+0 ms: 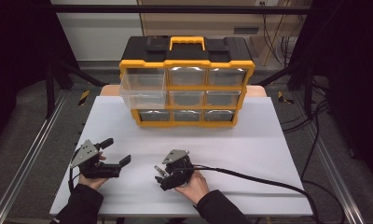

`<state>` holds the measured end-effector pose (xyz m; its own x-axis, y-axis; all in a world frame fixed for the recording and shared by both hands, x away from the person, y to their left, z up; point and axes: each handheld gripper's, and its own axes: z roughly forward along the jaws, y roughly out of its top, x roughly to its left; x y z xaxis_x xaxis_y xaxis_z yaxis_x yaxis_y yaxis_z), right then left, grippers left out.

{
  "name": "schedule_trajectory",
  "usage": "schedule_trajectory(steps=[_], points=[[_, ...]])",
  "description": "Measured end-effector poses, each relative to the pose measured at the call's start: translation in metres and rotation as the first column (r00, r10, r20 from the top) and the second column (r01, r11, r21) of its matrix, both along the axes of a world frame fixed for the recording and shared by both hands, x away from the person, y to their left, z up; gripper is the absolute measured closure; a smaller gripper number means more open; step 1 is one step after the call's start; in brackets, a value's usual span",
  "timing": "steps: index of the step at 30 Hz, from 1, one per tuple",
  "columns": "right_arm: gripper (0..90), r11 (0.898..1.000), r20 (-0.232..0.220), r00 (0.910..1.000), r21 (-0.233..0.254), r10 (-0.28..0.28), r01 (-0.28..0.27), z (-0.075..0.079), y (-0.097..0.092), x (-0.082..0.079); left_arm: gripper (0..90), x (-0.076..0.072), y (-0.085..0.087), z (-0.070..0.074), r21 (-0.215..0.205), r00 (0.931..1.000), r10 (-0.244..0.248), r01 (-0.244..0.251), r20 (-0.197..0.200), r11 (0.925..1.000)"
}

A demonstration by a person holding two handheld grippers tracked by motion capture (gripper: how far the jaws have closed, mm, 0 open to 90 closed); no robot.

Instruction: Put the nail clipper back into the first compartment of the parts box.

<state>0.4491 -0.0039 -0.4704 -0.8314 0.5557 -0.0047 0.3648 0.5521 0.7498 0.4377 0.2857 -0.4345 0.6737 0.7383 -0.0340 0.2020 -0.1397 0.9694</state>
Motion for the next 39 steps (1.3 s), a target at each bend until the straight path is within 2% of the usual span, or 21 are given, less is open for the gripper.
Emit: schedule_trajectory(steps=[12, 17, 21, 31, 39], points=[[39.5, 1.0, -0.067, 0.9976, -0.009, 0.016, -0.016, -0.004, 0.0008, 0.0026, 2.1, 0.0001, -0.0001, -0.0001, 0.001, 1.0, 0.0, 0.0, -0.002, 1.0], [47.0, 1.0, -0.078, 0.9966, -0.015, 0.026, -0.027, -0.0058, 0.0012, 0.0028, 2.1, 0.0001, -0.0001, 0.0, 0.002, 1.0, 0.001, -0.001, -0.001, 1.0], [57.1, 0.999, -0.076, 0.9965, -0.017, 0.035, -0.037, -0.005, 0.0012, 0.0022, 2.1, 0.0002, 0.0001, 0.0, 0.002, 1.0, 0.001, -0.001, -0.001, 1.0], [65.5, 0.998, -0.088, 0.995, -0.026, 0.047, -0.05, -0.0072, 0.0017, 0.0027, 2.1, 0.0003, -0.0004, -0.0001, 0.004, 1.0, 0.001, -0.001, -0.003, 1.0], [71.1, 0.998, -0.073, 0.9961, -0.037, 0.051, -0.053, -0.008, 0.002, 0.0028, 2.2, 0.0004, -0.0005, -0.0001, 0.006, 1.0, 0.003, -0.003, -0.004, 1.0]])
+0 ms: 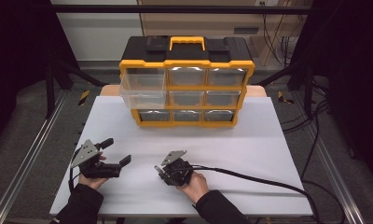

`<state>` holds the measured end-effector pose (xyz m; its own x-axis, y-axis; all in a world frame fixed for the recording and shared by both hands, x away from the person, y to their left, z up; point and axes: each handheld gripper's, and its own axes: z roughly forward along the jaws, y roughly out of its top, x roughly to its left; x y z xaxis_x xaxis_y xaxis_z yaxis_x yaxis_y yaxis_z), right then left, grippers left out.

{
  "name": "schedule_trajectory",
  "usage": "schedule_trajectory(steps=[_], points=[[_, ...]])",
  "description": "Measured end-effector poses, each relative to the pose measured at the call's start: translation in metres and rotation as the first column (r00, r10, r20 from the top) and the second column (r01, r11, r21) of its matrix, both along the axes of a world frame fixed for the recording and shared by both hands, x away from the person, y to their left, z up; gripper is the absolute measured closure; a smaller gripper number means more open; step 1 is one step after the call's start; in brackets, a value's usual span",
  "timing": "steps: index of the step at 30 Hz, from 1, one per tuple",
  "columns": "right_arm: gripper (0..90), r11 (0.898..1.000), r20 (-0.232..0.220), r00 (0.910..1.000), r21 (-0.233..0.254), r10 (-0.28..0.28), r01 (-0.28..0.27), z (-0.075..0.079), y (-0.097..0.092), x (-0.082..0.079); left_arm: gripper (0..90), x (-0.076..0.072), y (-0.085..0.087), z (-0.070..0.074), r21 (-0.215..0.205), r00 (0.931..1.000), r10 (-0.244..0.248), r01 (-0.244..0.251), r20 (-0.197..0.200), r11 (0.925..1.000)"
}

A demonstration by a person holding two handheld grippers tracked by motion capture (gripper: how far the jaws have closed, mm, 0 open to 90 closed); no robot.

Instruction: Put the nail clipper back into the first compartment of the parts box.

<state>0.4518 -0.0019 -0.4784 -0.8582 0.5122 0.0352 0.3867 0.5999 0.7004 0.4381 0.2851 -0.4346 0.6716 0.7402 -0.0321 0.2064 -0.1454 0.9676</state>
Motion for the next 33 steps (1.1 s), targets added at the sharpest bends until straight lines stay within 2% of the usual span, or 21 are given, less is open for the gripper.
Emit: schedule_trajectory(steps=[12, 33], points=[[78.2, 1.0, -0.004, 1.0, -0.001, -0.002, 0.002, 0.0, -0.0008, 0.0024, 2.2, 0.0, 0.0002, 0.0002, 0.0, 1.0, 0.001, -0.001, 0.0, 1.0], [79.4, 1.0, -0.011, 0.9999, 0.002, -0.005, 0.005, 0.0054, -0.0027, 0.0025, 2.2, 0.0, 0.0004, 0.0003, 0.0, 1.0, 0.001, -0.001, 0.0, 1.0]])
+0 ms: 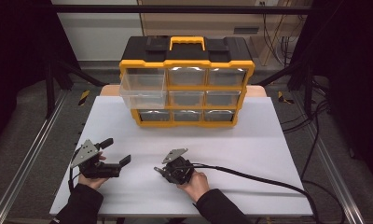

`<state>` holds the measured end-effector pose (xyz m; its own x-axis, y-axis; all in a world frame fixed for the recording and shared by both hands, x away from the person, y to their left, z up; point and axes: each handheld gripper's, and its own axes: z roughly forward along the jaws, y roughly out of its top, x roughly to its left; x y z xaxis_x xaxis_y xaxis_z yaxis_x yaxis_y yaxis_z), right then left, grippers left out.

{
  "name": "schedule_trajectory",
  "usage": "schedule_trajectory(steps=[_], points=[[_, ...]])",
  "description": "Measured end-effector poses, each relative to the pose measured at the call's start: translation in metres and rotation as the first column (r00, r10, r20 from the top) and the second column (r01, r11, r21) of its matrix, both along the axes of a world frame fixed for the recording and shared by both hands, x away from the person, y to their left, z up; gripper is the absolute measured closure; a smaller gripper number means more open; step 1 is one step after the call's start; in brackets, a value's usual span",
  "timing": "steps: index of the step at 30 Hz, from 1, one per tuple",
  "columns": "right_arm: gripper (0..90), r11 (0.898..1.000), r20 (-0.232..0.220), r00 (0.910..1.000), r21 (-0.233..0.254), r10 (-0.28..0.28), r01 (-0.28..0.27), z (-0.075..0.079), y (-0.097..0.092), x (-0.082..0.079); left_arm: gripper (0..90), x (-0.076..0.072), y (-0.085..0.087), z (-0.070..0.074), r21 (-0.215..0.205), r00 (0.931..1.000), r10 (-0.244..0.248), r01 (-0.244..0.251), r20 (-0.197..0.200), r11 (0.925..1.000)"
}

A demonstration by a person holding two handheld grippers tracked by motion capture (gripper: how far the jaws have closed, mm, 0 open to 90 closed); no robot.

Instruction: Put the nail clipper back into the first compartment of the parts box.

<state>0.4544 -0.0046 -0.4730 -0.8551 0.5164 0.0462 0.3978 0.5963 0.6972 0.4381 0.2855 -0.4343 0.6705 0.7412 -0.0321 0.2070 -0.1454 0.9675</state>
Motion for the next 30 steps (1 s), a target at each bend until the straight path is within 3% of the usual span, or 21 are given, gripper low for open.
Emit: schedule_trajectory(steps=[14, 30], points=[[79.5, 1.0, 0.024, 0.9997, 0.023, -0.001, 0.0, 0.016, -0.005, -0.002, 2.2, 0.0, 0.0, 0.0, 0.001, 1.0, 0.0, 0.0, 0.001, 1.0], [79.7, 1.0, 0.06, 0.9982, 0.016, 0.0, -0.001, 0.035, -0.013, -0.003, 2.2, 0.0, 0.0, 0.0, 0.0, 1.0, 0.0, 0.0, 0.0, 1.0]])
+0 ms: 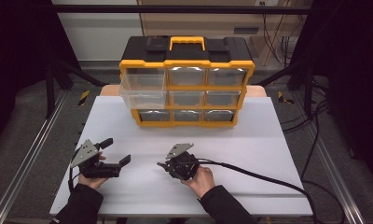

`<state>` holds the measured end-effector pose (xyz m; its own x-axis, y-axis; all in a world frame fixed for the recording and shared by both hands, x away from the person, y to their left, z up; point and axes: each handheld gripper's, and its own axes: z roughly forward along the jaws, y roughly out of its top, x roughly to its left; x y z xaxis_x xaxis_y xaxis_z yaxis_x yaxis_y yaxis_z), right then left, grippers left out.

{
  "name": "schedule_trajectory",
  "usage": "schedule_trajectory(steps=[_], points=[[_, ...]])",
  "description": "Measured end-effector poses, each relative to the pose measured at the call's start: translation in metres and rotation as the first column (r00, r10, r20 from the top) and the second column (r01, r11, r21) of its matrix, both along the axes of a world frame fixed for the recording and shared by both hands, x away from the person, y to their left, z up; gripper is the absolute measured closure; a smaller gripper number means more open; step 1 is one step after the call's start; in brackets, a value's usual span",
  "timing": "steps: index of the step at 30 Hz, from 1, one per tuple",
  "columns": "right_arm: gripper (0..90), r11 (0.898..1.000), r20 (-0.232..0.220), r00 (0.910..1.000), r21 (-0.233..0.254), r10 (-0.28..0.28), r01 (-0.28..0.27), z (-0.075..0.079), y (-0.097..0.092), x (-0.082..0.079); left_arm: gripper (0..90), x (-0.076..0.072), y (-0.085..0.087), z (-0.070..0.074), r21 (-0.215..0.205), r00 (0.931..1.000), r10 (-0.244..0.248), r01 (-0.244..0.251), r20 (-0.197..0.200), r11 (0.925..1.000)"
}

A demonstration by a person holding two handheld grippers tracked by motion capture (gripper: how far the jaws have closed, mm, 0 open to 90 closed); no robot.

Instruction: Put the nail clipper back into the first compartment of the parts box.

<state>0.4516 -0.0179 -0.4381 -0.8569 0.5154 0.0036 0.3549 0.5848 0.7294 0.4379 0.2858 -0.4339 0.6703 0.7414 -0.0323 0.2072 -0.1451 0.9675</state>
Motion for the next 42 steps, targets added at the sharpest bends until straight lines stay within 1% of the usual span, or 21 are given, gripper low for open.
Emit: schedule_trajectory(steps=[7, 13, 15, 17, 21, 26, 31, 37, 42], points=[[79.6, 1.0, 0.018, 0.9998, 0.005, -0.004, 0.004, 0.01, -0.005, 0.001, 2.2, 0.0, 0.0, 0.0, -0.002, 1.0, 0.0, 0.0, -0.001, 1.0], [79.6, 1.0, 0.021, 0.9998, 0.0, -0.004, 0.004, 0.017, -0.009, 0.001, 2.2, 0.001, 0.001, 0.0, -0.002, 1.0, 0.0, 0.0, -0.001, 1.0], [79.6, 1.0, 0.026, 0.9996, -0.005, -0.006, 0.006, 0.02, -0.01, 0.001, 2.2, 0.001, 0.001, 0.0, -0.007, 1.0, 0.002, -0.002, -0.001, 1.0], [79.6, 1.0, 0.035, 0.9993, -0.007, -0.009, 0.01, 0.024, -0.013, 0.001, 2.2, 0.001, 0.001, 0.0, -0.001, 1.0, 0.001, -0.001, -0.002, 1.0], [79.6, 1.0, 0.048, 0.9988, 0.001, -0.013, 0.013, 0.032, -0.018, 0.001, 2.2, 0.001, 0.0, 0.0, -0.004, 1.0, 0.0, 0.0, -0.002, 1.0], [79.6, 0.999, 0.066, 0.9975, 0.026, -0.025, 0.023, 0.043, -0.026, 0.001, 2.2, 0.001, 0.0, 0.0, -0.004, 1.0, 0.001, -0.001, -0.003, 1.0], [79.6, 0.998, 0.091, 0.9949, 0.057, -0.044, 0.039, 0.059, -0.036, -0.001, 2.2, 0.001, 0.0, -0.001, -0.001, 1.0, 0.0, 0.0, -0.006, 1.0], [79.6, 0.993, 0.119, 0.9908, 0.109, -0.064, 0.051, 0.078, -0.047, -0.001, 2.2, 0.001, 0.0, -0.001, -0.005, 1.0, 0.0, 0.0, -0.008, 1.0], [79.6, 0.989, 0.14, 0.987, 0.134, -0.078, 0.06, 0.092, -0.055, -0.001, 2.2, 0.001, 0.0, -0.001, -0.001, 1.0, 0.001, -0.001, -0.007, 1.0]])
